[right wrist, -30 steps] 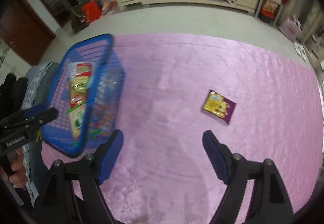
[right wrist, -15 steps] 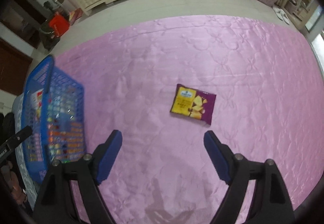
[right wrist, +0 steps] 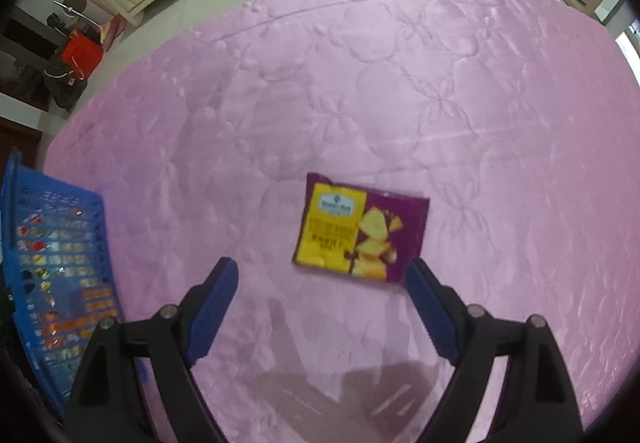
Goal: Organize snacks
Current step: 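Move the right gripper to the purple-yellow chip bag and grasp it, then carry the chip bag with the right gripper over the basket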
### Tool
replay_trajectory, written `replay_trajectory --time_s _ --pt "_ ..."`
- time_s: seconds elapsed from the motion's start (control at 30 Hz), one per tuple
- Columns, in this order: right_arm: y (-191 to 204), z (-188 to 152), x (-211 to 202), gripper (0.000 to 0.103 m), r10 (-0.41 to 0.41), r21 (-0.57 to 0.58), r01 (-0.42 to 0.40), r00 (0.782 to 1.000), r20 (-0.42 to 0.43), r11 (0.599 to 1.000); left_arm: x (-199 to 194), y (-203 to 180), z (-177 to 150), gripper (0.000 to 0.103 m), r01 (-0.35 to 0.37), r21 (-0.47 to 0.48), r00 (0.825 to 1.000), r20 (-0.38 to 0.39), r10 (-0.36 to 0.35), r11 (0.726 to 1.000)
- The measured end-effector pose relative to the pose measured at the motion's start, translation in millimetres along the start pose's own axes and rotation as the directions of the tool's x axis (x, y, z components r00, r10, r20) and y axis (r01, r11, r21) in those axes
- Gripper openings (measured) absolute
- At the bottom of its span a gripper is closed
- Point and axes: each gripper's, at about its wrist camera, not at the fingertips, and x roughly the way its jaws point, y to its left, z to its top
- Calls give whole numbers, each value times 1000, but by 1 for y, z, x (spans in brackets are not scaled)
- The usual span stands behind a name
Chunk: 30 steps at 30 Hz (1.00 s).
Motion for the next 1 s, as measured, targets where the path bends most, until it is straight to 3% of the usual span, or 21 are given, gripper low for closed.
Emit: replay_trajectory --time_s 0.1,0.23,0.43,0.7,1.0 --pt "-2 5 9 88 -57 0 57 998 6 998 5 -3 7 70 14 -28 1000 -15 -14 1000" --pt "-6 8 9 90 -68 7 68 997 42 998 11 -8 12 70 -16 0 1000 -16 16 1000" --pt "18 5 15 88 -149 -109 154 988 47 982 20 -3 16 70 -26 3 1000 -16 26 1000" --pt "27 -13 -1 59 -137 -166 148 987 79 975 8 -5 5 70 -21 6 1000 -7 21 1000" --pt "27 -41 -47 58 -87 -177 106 990 113 978 -26 -18 -27 70 -42 105 997 72 35 994"
